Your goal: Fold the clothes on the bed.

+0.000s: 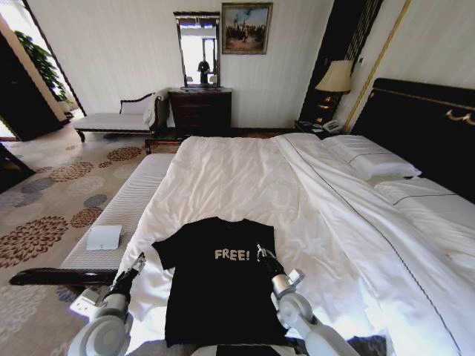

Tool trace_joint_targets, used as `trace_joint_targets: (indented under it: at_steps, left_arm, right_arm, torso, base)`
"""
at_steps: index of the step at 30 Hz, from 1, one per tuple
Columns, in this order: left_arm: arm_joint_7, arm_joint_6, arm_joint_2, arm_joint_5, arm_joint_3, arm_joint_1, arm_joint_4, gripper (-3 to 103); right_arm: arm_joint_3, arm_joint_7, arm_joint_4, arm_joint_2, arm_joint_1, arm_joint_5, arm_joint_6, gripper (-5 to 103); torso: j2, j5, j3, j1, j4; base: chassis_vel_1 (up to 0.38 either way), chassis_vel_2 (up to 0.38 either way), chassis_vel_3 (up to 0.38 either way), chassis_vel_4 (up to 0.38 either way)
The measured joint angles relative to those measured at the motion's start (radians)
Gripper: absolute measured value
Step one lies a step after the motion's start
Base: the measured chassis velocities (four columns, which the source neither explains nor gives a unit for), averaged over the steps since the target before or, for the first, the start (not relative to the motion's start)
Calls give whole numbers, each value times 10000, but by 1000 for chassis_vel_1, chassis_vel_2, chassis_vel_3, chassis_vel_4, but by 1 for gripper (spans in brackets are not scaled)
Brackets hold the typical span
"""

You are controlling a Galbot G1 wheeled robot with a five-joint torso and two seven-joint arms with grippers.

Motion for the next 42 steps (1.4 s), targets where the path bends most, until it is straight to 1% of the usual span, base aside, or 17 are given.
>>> trace_joint_targets:
  at_steps: [1,4,5,7,8,9,12,13,15,17,18,21,24,27,29,40,42]
  left_arm:
    - [-10,2,0,0,3,-28,39,100]
    - [-22,7,-21,37,61,-129,173,100]
    - [-22,7,-21,37,61,-129,173,100]
    - [-27,9,-29,79,106,-212,267,100]
    - [-31,9,-30,86,112,-232,285,100]
    - [-43,11,-31,99,144,-308,331,100]
    - [-55,16,-31,100,187,-396,390,100]
    - [-57,18,-31,97,197,-416,412,100]
    - [-33,27,-27,-43,262,-523,593,100]
    - [3,54,-17,-150,281,-564,699,100]
    - [75,128,-4,-309,305,-641,893,100]
    - [176,165,-18,-415,342,-813,1300,100]
    - [403,28,-58,-467,455,-1063,1945,100]
    - [417,-44,-73,-481,495,-1172,2132,100]
    - [386,-105,-119,-797,574,-1446,2300,100]
    - [449,-202,84,-1415,854,-2590,3529,100]
    - [497,-225,119,-1483,891,-2740,3768,103]
  right_arm:
    - [-1,-17,-20,-14,5,-38,0,-3]
    - [101,-322,147,-80,-114,-108,67,8]
    - [101,-322,147,-80,-114,-108,67,8]
    - [333,-590,636,-113,-311,-94,158,19]
    - [380,-629,738,-116,-349,-77,176,19]
    - [607,-735,1147,-128,-480,31,223,29]
    - [942,-754,1625,-126,-576,212,245,29]
    - [1031,-731,1726,-114,-587,255,245,40]
    - [1552,-52,2056,23,-539,296,181,51]
    - [1723,256,2068,70,-493,234,107,51]
    - [1977,586,2064,134,-428,141,30,56]
    - [2328,714,2042,198,-380,45,0,67]
    - [2588,717,2138,297,-471,-70,-39,83]
    - [2594,787,2156,362,-531,-135,-98,89]
    - [2589,966,2096,549,-600,-312,-166,97]
    - [2642,1303,2047,742,-668,-395,-301,100]
    - [2688,1331,2047,735,-678,-394,-317,100]
  torso:
    - [0,0,0,0,0]
    - [0,1,0,0,0]
    - [0,1,0,0,0]
    - [0,0,0,0,0]
    - [0,-1,0,0,0]
    - [0,0,0,0,-1]
    - [0,-1,0,0,-1]
    - [0,-1,0,0,-1]
    - [0,0,0,0,-1]
    - [0,1,0,0,0]
    - [0,1,0,1,0]
    - [0,0,0,0,-1]
    - [0,0,0,0,-1]
    - [0,-1,0,0,0]
    - [0,0,0,0,0]
    - [0,0,0,0,0]
    - [0,0,0,0,-1]
  base:
    - [0,0,0,0]
    - [0,0,0,0]
    - [0,0,0,0]
    - [0,0,0,0]
    - [0,0,0,0]
    - [0,0,0,0]
    - [0,0,0,0]
    - [0,0,0,0]
    - [0,0,0,0]
    - [0,0,0,0]
    - [0,0,0,0]
    - [0,0,0,0]
    - [0,0,0,0]
    - [0,0,0,0]
    - [0,0,0,0]
    - [0,0,0,0]
    - [0,0,0,0]
